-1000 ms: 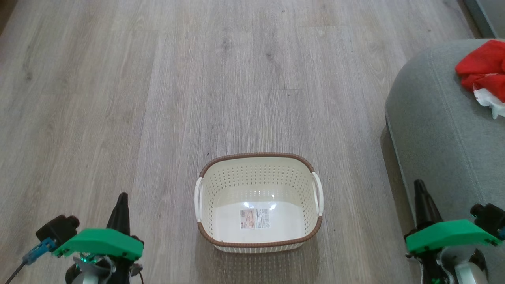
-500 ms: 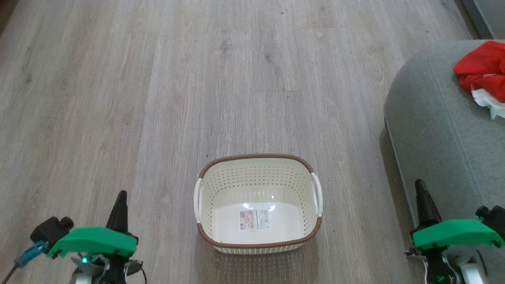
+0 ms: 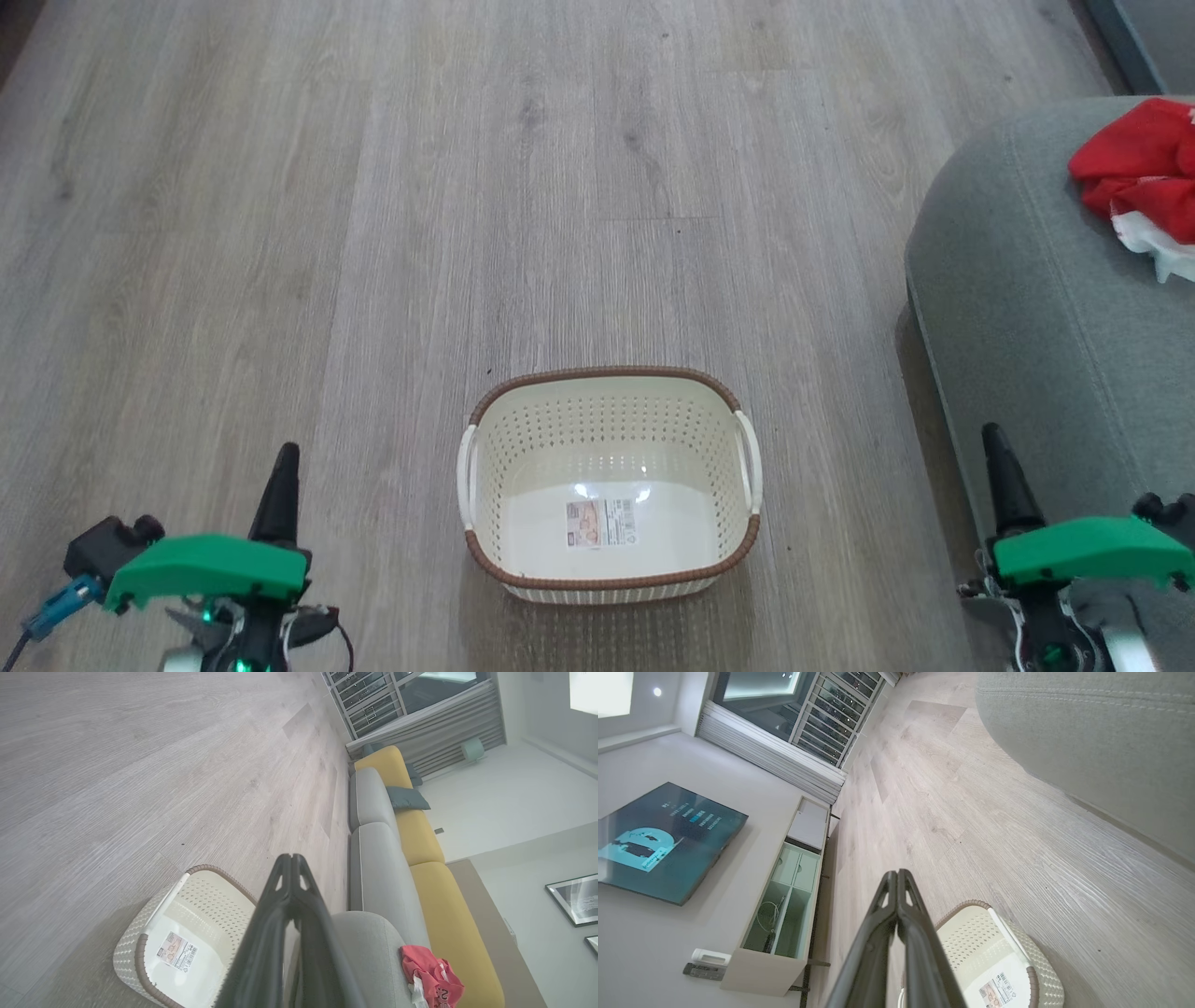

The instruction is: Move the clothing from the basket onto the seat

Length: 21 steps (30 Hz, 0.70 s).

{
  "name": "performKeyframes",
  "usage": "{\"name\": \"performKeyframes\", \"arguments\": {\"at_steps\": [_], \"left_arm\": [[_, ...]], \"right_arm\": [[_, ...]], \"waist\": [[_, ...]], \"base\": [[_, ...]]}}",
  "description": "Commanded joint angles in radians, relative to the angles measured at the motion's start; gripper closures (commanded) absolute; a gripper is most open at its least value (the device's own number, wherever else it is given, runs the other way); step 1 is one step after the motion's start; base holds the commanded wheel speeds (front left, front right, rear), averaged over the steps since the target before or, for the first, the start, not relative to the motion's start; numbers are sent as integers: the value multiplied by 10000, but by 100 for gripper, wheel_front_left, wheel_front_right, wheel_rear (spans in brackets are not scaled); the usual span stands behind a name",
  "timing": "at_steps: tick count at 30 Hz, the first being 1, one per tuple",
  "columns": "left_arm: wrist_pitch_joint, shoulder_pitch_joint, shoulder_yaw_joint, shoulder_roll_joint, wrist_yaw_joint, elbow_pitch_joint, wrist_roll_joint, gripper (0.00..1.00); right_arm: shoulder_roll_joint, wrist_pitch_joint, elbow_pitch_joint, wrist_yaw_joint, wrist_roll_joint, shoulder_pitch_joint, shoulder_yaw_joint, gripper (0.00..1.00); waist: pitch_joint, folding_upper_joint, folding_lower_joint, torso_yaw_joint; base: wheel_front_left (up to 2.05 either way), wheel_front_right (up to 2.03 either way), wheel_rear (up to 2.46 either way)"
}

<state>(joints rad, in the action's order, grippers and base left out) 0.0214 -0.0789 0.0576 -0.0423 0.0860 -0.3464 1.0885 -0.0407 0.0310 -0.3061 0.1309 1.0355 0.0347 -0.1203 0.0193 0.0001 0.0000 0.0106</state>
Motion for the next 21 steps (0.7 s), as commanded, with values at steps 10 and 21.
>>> {"name": "performKeyframes", "arguments": {"at_steps": [10,21], "left_arm": [[-338,-322,321,-75,173,510,1331,100],[-655,-313,397,-76,259,666,2543,100]], "right_arm": [[-83,-398,441,-1,1470,594,99,100],[-87,-726,495,-1,2805,638,88,100]], "waist": [[-38,-1,0,-24],[-77,-1,0,-50]], "base": [[0,0,0],[0,0,0]]}}
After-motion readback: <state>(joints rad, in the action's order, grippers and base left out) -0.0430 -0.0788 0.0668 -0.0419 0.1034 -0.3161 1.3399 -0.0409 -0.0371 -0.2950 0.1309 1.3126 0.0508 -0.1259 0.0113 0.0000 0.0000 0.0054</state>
